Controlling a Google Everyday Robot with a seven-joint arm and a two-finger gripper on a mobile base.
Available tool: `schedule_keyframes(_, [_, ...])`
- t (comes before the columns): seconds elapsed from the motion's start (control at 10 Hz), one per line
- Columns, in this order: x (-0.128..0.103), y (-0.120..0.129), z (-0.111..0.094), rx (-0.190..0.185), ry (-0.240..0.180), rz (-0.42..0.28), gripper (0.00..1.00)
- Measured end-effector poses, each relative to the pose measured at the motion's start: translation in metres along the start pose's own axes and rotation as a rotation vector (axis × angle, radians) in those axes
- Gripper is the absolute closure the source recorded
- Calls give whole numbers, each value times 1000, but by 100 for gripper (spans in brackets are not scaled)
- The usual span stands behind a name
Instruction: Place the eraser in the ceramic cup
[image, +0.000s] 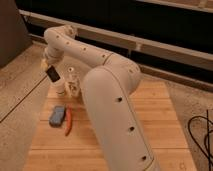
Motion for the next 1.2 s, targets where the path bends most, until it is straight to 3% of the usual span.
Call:
schedule_keyframes(0.2, [-1, -3, -2, 0, 2, 9, 32])
schedule_keyframes(0.4, [-1, -5, -2, -1, 3, 16, 20])
schedule_keyframes(1.2, [-1, -11, -5, -14, -4, 34, 20])
